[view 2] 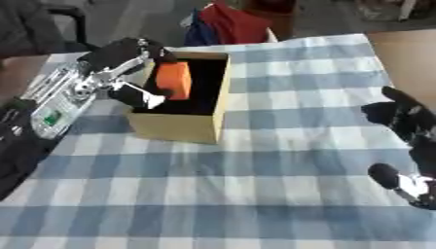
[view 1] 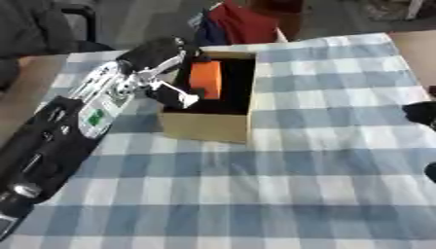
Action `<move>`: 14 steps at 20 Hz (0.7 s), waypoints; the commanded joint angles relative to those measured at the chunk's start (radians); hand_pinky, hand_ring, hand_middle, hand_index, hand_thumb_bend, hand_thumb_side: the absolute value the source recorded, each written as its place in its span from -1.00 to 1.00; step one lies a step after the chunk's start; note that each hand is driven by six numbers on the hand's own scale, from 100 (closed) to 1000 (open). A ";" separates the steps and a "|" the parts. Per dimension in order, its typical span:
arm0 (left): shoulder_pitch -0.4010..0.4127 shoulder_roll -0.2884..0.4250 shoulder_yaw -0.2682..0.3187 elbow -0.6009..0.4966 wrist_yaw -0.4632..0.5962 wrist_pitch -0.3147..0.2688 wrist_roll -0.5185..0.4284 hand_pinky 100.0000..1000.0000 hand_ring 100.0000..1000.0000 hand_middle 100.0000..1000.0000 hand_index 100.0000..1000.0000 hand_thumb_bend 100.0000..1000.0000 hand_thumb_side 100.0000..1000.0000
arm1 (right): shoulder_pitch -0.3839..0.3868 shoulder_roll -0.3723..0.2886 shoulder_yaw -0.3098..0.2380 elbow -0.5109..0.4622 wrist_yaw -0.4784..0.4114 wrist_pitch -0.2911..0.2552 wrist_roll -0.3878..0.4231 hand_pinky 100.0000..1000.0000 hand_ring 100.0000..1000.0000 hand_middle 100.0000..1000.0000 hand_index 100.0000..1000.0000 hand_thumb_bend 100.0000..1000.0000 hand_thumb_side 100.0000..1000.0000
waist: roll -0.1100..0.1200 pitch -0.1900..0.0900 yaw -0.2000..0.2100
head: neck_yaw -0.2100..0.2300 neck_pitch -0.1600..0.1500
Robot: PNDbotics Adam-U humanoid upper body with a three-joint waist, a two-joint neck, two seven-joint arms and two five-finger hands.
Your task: Pick up objects on the table and place them in the box.
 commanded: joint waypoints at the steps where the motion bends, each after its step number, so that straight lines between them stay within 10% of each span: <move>1: -0.001 0.025 0.016 -0.041 0.006 0.004 0.026 0.63 0.52 0.54 0.72 -0.43 -0.10 | -0.016 -0.005 -0.003 -0.015 0.003 -0.001 -0.001 0.72 0.70 0.49 1.00 0.23 0.01 | -0.006 -0.024 0.003 | -0.005 -0.006; 5: 0.033 0.051 0.055 -0.125 0.055 0.041 0.086 0.67 0.56 0.60 0.73 -0.45 0.03 | -0.014 -0.006 -0.007 -0.015 0.006 -0.001 -0.004 0.72 0.70 0.49 1.00 0.23 0.00 | -0.009 -0.025 0.011 | -0.013 -0.007; 8: 0.071 0.070 0.104 -0.217 0.125 0.073 0.147 0.62 0.43 0.44 0.68 -0.97 -0.34 | -0.014 -0.006 -0.011 -0.017 0.010 -0.002 -0.008 0.72 0.70 0.49 1.00 0.23 0.01 | -0.009 -0.027 0.019 | -0.016 -0.010; 14: 0.251 0.085 0.257 -0.482 0.441 0.125 0.383 0.59 0.27 0.24 0.58 -1.00 -0.19 | -0.009 -0.010 -0.022 -0.022 0.022 -0.001 -0.021 0.72 0.70 0.49 1.00 0.23 0.03 | -0.010 -0.033 0.053 | -0.033 -0.005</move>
